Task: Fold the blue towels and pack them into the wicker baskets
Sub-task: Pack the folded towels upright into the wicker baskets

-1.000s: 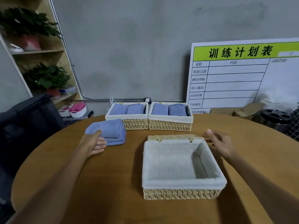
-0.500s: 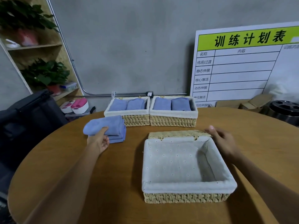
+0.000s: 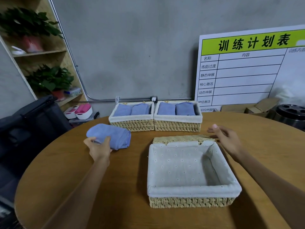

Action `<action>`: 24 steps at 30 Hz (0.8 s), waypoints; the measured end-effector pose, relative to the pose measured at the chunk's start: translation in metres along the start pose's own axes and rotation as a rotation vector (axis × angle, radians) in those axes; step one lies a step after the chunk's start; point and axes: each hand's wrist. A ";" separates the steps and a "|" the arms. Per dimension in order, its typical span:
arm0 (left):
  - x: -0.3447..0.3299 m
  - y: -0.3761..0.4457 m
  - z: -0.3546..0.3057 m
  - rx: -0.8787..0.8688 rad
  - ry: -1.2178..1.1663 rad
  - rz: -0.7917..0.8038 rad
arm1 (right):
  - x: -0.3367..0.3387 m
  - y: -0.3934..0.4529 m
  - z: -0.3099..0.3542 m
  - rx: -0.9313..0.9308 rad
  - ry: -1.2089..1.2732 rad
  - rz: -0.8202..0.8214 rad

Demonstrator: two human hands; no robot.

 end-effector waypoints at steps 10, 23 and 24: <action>0.006 0.006 0.006 -0.051 0.084 0.206 | 0.003 -0.003 0.020 0.018 -0.023 -0.008; -0.011 -0.102 -0.090 -0.255 -0.211 0.846 | -0.051 -0.027 0.107 0.105 0.135 0.293; -0.012 -0.114 -0.092 -0.205 -0.240 0.922 | -0.058 -0.029 0.110 0.019 0.205 0.371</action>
Point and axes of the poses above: each hand's wrist, its own y-axis towards the middle knuckle, its own x-axis out of the back of the hand, z = x × y, and after that the axes turned 1 degree about z, right-handed
